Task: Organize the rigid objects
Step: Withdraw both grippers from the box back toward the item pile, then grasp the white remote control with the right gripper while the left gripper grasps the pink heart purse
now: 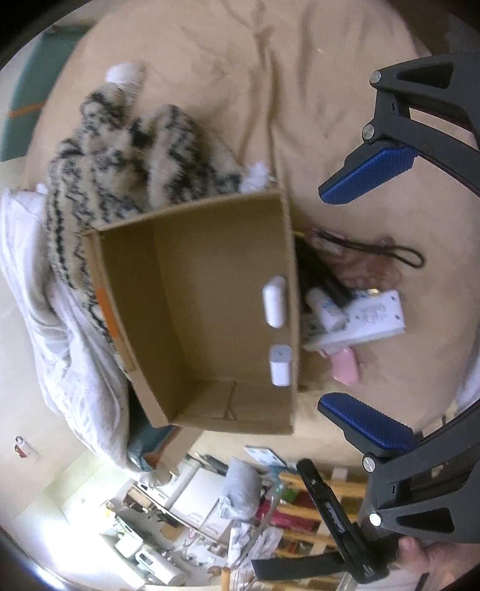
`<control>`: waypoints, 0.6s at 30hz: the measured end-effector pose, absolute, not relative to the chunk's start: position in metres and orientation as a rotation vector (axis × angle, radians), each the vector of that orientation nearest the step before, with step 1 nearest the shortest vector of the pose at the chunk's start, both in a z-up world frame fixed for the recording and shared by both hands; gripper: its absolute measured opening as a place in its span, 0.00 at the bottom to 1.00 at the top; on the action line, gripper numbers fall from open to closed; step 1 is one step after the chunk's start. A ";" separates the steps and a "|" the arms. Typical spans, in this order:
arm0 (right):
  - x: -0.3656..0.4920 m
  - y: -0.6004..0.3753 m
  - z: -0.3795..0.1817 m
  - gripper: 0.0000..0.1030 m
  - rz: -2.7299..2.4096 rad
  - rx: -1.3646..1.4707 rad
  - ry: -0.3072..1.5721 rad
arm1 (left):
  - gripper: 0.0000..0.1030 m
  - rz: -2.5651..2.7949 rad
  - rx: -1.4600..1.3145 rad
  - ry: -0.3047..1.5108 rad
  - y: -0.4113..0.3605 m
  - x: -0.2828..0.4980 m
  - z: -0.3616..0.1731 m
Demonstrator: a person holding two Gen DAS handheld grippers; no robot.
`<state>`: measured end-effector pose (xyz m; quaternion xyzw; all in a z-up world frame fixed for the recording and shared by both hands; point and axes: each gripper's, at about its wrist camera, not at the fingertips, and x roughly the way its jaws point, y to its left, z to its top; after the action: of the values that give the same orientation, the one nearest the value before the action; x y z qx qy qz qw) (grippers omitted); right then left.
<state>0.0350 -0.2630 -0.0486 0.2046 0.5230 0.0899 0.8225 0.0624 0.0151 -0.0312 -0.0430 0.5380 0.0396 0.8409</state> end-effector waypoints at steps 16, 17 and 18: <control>0.053 -0.186 -0.152 0.81 0.320 0.438 1.499 | 0.67 0.069 -0.240 1.233 0.026 0.065 -0.051; 0.054 -0.181 -0.155 0.80 0.317 0.421 1.506 | 0.67 0.064 -0.236 1.234 0.024 0.064 -0.051; 0.055 -0.176 -0.158 0.78 0.306 0.403 1.512 | 0.67 0.063 -0.228 1.235 0.022 0.063 -0.052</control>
<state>0.0555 -0.1755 -0.1581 0.1806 0.6783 0.1375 0.6988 0.0627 0.0219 -0.0520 -0.1067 0.5776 0.0296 0.8087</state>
